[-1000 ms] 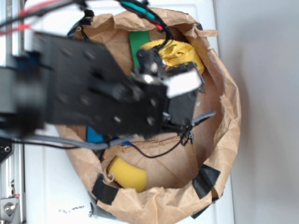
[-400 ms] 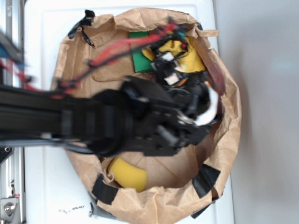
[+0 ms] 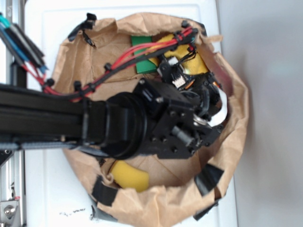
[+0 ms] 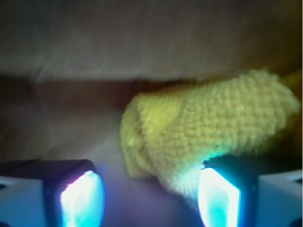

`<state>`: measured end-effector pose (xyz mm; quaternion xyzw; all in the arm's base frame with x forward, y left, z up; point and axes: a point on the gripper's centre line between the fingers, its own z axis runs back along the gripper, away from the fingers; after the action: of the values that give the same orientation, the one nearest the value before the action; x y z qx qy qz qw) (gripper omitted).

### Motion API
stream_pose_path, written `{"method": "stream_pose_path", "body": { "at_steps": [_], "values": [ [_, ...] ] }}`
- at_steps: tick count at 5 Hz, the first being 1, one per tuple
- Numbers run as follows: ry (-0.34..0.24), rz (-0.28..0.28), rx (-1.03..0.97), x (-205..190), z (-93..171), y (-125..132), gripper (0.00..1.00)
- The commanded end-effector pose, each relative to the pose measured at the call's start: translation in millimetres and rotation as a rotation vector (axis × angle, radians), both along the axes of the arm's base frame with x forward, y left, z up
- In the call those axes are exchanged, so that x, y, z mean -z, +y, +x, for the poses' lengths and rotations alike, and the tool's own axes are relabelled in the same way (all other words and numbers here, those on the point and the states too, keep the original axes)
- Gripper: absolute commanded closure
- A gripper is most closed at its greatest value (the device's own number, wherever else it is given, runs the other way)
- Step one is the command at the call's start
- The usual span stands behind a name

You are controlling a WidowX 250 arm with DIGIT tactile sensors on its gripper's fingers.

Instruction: Grab the yellow cloth.

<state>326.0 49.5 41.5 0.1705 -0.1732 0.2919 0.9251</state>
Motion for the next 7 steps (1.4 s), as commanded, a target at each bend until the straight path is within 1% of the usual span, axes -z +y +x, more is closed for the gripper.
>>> {"method": "stream_pose_path", "body": {
  "at_steps": [1,2,3,4,5,6,7],
  "values": [
    [-0.065,-0.159,0.08,-70,-10,-2,1.0],
    [-0.06,-0.232,0.123,-85,-19,-7,1.0],
    [-0.047,-0.291,0.164,-96,-27,-10,1.0],
    [-0.046,-0.213,0.076,-81,-20,-1,0.0],
    [0.005,-0.123,0.021,-54,-20,15,0.0],
    [0.014,-0.132,0.061,-56,-25,23,0.0],
    [0.014,-0.132,0.061,-56,-25,23,0.0]
  ]
}}
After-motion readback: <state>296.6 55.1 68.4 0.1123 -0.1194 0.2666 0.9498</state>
